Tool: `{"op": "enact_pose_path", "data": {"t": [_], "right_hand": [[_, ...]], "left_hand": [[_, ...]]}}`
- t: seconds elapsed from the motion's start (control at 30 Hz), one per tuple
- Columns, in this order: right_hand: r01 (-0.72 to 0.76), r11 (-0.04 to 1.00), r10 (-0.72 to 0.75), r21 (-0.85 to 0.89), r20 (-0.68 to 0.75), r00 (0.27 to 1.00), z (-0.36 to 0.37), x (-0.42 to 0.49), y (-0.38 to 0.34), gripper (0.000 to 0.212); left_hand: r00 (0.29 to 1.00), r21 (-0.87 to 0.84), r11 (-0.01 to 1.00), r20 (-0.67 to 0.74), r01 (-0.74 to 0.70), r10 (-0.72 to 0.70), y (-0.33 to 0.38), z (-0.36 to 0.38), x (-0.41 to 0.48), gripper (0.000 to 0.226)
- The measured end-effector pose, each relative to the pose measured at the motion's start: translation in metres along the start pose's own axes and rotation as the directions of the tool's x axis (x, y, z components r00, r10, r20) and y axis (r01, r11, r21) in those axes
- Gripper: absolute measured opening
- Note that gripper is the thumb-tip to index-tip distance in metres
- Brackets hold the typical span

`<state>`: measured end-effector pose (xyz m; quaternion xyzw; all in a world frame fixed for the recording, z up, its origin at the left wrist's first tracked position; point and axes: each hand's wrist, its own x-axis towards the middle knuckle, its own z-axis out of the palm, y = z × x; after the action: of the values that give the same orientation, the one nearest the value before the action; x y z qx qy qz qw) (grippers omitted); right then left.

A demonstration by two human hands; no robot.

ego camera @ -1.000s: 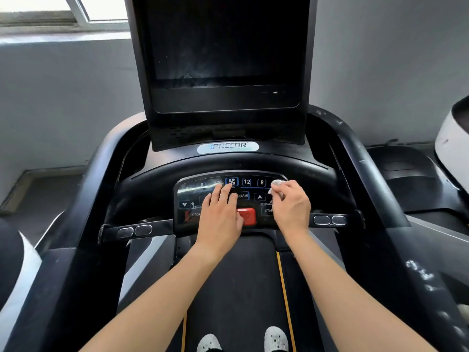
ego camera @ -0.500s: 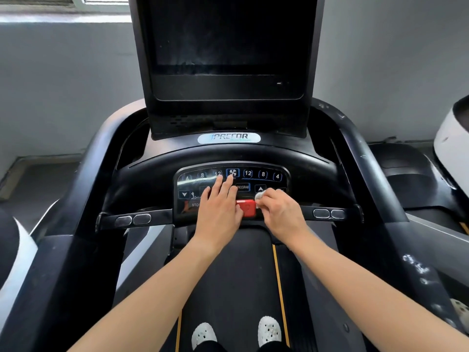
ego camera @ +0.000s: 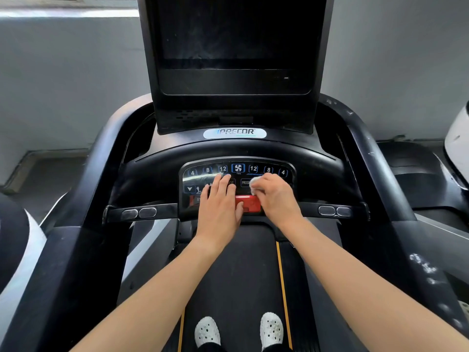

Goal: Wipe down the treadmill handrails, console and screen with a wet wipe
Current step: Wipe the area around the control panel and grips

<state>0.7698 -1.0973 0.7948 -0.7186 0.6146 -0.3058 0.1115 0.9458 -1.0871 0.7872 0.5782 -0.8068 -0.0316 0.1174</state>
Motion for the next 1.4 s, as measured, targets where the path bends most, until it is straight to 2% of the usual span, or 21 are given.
{"op": "enact_pose_path", "data": {"t": [0.13, 0.2, 0.3, 0.4, 0.6, 0.83, 1.07, 1.13, 1.3, 1.4], "right_hand": [[0.066, 0.998, -0.063, -0.022, 0.103, 0.993, 0.007, 0.007, -0.008, 0.01], [0.061, 0.998, -0.059, -0.017, 0.067, 0.996, 0.0, 0.002, 0.002, 0.011], [-0.035, 0.999, 0.035, -0.001, -0.034, 0.999, -0.007, -0.012, 0.011, 0.009], [-0.093, 0.996, 0.094, 0.009, -0.066, 0.993, 0.0, -0.014, 0.004, 0.009], [-0.019, 1.0, 0.018, 0.003, 0.057, 0.998, 0.003, 0.003, -0.01, 0.007], [-0.041, 0.999, 0.04, -0.033, -0.039, 0.998, -0.005, -0.011, 0.001, 0.006], [0.043, 0.998, -0.041, -0.043, 0.06, 0.997, 0.003, 0.007, -0.012, 0.006], [0.001, 1.0, 0.0, -0.029, 0.031, 1.0, -0.001, 0.003, -0.004, 0.007], [-0.167, 0.984, 0.174, 0.058, -0.142, 0.975, -0.001, -0.033, 0.016, 0.006], [-0.19, 0.979, 0.2, 0.074, -0.171, 0.965, 0.006, -0.054, 0.013, 0.006]], "left_hand": [[1.0, -0.004, 1.0, 0.015, 0.0, 0.0, -0.001, -0.001, 0.001, 0.046], [1.0, -0.004, 1.0, 0.027, -0.006, 0.006, 0.0, 0.0, 0.002, 0.045], [0.999, -0.003, 1.0, 0.043, -0.009, 0.009, -0.001, 0.001, 0.003, 0.042], [0.999, -0.008, 1.0, 0.038, -0.01, 0.01, -0.001, 0.002, 0.002, 0.04], [0.999, -0.012, 1.0, 0.029, -0.022, 0.022, -0.002, 0.004, 0.001, 0.037], [1.0, -0.005, 1.0, 0.024, -0.017, 0.017, -0.001, 0.003, 0.0, 0.039], [1.0, -0.028, 1.0, -0.006, -0.003, 0.003, 0.001, 0.006, -0.001, 0.036], [1.0, -0.025, 1.0, -0.017, -0.007, 0.006, 0.003, 0.005, -0.001, 0.036], [1.0, -0.021, 1.0, -0.022, -0.009, 0.009, 0.007, 0.003, -0.001, 0.029], [0.999, -0.018, 0.999, -0.013, -0.045, 0.045, 0.009, 0.004, -0.005, 0.027]]}}
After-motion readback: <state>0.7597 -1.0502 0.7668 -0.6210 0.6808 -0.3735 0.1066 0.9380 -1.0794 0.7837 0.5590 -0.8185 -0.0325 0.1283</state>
